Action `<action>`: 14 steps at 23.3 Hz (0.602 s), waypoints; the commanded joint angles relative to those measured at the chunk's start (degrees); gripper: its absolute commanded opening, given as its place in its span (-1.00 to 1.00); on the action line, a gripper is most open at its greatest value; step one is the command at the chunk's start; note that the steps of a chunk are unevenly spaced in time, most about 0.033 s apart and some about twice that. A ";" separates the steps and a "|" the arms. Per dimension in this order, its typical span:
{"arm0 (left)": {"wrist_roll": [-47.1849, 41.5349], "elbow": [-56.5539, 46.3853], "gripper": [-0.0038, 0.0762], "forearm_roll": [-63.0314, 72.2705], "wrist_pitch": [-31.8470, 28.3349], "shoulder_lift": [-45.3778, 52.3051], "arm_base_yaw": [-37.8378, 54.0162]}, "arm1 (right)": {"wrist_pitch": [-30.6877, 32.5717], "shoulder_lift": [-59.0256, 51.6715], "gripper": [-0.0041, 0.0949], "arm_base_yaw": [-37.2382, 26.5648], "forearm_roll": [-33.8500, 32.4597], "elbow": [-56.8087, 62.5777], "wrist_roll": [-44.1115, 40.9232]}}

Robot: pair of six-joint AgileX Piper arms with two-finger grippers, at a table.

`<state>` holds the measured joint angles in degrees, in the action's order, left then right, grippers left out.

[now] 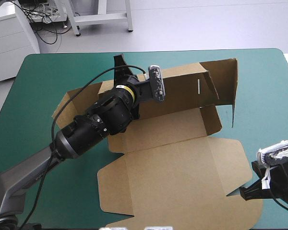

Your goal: Fold the box

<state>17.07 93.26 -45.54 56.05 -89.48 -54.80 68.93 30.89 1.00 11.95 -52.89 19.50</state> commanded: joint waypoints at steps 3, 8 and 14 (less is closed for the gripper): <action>-8.50 -7.15 -0.98 -15.29 -7.15 2.63 -3.17 | -3.13 0.38 -0.95 -0.34 0.53 -1.87 0.37; -24.22 -21.75 -0.98 -30.62 -14.60 7.45 -4.46 | -3.13 0.38 -0.95 -0.34 0.53 -1.87 0.37; -37.44 -32.97 -0.98 -42.13 -14.77 10.75 -4.46 | -3.57 0.38 -0.95 -0.34 0.63 -1.87 0.15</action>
<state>-16.27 60.97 -81.35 41.59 -81.68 -58.87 68.93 30.79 1.00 11.95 -53.03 19.50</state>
